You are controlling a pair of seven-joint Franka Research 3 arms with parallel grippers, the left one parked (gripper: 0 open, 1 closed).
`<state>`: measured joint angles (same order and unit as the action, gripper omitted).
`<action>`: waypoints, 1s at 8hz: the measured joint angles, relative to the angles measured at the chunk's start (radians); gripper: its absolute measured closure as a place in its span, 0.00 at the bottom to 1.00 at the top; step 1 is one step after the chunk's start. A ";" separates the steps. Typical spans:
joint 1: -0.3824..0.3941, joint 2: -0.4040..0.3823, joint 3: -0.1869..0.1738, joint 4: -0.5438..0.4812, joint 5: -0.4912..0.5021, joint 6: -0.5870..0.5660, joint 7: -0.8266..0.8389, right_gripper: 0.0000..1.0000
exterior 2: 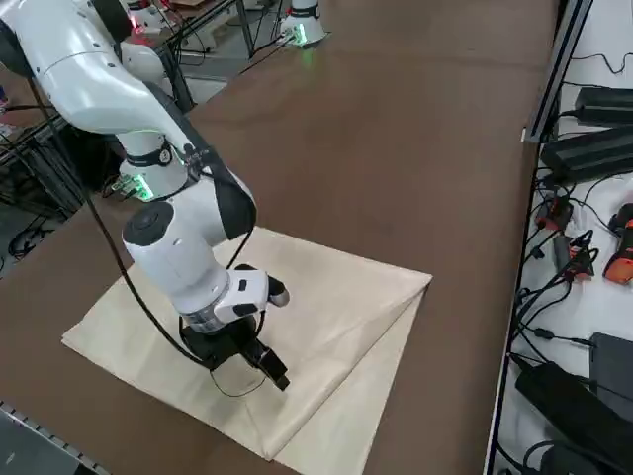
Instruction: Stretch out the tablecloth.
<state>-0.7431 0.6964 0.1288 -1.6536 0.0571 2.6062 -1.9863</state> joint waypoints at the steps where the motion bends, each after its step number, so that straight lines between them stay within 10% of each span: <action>1: 0.000 0.031 0.000 0.032 0.000 0.001 -0.006 0.00; 8: -0.005 0.097 0.010 0.103 0.000 -0.001 -0.022 0.00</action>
<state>-0.7485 0.7934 0.1383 -1.5502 0.0570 2.6057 -2.0085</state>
